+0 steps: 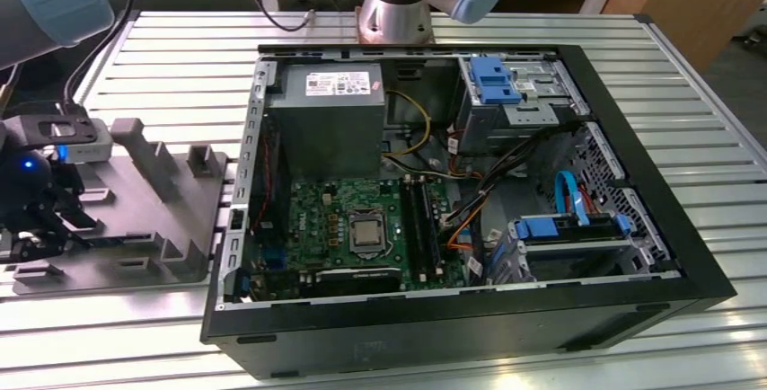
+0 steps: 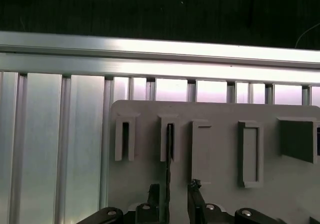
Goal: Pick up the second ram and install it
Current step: 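Pick up the second ram and move it above second insertion slot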
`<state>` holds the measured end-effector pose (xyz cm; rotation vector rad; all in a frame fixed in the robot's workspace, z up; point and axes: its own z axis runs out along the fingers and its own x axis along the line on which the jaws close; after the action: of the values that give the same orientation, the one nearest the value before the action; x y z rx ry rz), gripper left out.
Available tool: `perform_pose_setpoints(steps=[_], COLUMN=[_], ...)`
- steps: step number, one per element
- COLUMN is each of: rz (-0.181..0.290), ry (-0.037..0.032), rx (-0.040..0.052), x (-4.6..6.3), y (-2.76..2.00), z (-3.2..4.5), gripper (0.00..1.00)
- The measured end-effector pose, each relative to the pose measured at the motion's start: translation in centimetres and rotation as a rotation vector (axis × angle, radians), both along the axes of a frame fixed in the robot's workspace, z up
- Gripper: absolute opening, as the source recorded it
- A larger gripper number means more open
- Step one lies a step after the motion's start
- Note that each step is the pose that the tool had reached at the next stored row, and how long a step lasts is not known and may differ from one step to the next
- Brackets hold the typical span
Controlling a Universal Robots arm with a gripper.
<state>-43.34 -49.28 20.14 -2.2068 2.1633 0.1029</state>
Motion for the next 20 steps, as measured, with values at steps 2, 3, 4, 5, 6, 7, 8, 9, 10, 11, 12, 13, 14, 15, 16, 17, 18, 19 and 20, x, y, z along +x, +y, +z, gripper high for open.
perform_pose_setpoints(steps=[2, 3, 4, 5, 6, 7, 8, 9, 10, 11, 12, 13, 14, 15, 16, 17, 18, 19, 20], rz=[0.0, 0.0, 0.0, 0.0, 0.0, 0.0, 0.0, 0.0, 0.0, 0.0, 0.0, 0.0, 0.0, 0.0, 0.0, 0.0, 0.0, 0.0, 0.0], ry=[0.0002, 0.0, 0.0, 0.0001, 0.0002, 0.0002, 0.0002, 0.0001, 0.0002, 0.0001, 0.0001, 0.0001, 0.0001, 0.0001, 0.0001, 0.0001, 0.0001, 0.0001, 0.0001], rx=[-0.0016, -0.0017, -0.0017, -0.0018, -0.0019, -0.0019, -0.0019, -0.0018, -0.0018, -0.0018, -0.0017, -0.0018, -0.0018, -0.0018, -0.0018, -0.0018, -0.0017, -0.0018, -0.0018], x=[-0.01, -0.01, -0.01, -0.02, -0.03, -0.03, -0.02, -0.02, -0.02, -0.02, -0.02, -0.02, -0.02, -0.02, -0.02, -0.02, -0.02, -0.02, -0.02], y=[-0.01, 0.0, 0.0, 0.0, -0.01, 0.0, 0.0, 0.0, 0.0, 0.0, 0.0, 0.0, 0.0, 0.0, 0.0, 0.0, 0.0, 0.0, 0.0], z=[-0.08, -0.16, -0.25, -0.32, -0.36, -0.36, -0.36, -0.37, -0.37, -0.38, -0.38, -0.38, -0.38, -0.39, -0.39, -0.39, -0.39, -0.4, -0.4], gripper=[0.36, 0.36, 0.36, 0.36, 0.36, 0.36, 0.36, 0.36, 0.36, 0.36, 0.36, 0.36, 0.34, 0.34, 0.27, 0.27, 0.27, 0.27, 0.27])
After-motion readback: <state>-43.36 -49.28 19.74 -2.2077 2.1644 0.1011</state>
